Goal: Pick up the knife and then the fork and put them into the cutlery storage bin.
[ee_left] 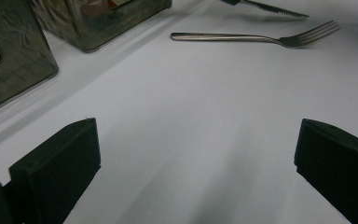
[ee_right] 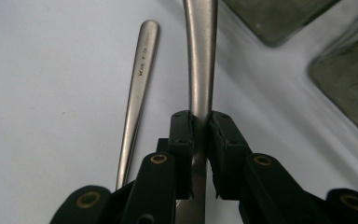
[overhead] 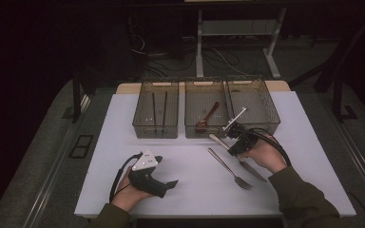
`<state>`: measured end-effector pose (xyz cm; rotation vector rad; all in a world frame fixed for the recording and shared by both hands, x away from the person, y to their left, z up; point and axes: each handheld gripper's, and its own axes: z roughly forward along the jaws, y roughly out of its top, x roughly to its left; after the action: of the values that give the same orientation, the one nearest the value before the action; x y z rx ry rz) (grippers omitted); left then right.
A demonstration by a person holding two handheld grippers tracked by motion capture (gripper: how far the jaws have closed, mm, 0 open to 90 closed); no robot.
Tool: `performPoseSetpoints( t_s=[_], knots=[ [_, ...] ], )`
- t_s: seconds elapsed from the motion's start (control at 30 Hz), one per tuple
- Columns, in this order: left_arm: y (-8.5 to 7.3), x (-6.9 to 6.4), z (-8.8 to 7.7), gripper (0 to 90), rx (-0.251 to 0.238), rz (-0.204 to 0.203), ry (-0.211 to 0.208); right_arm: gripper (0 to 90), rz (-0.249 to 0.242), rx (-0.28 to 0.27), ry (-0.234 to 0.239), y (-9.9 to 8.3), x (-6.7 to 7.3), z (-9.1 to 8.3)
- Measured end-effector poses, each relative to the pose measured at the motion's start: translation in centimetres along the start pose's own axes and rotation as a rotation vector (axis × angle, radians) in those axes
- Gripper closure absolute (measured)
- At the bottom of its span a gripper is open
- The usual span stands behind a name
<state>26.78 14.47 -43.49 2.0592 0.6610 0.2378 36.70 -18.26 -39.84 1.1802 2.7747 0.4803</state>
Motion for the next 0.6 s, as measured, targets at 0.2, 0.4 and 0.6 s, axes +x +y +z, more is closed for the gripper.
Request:
performPoseSetpoints(
  t_s=[0.2, 0.4, 0.6],
  knots=[
    [0.0, 0.1, -0.1, 0.0, -0.004, -0.001, -0.007, 78.7, 0.005, -0.111, 0.033, -1.0, -1.0, -1.9],
    [-0.1, 0.3, -0.2, 0.0, -0.002, 0.003, -0.009, 78.6, 0.028, -0.218, 0.065, -2.0, -2.0, -3.3],
    [-0.4, 0.6, -0.4, 0.0, -0.018, 0.004, -0.022, 78.7, 0.052, -0.311, 0.074, -2.8, -2.9, -4.1]
  ],
)
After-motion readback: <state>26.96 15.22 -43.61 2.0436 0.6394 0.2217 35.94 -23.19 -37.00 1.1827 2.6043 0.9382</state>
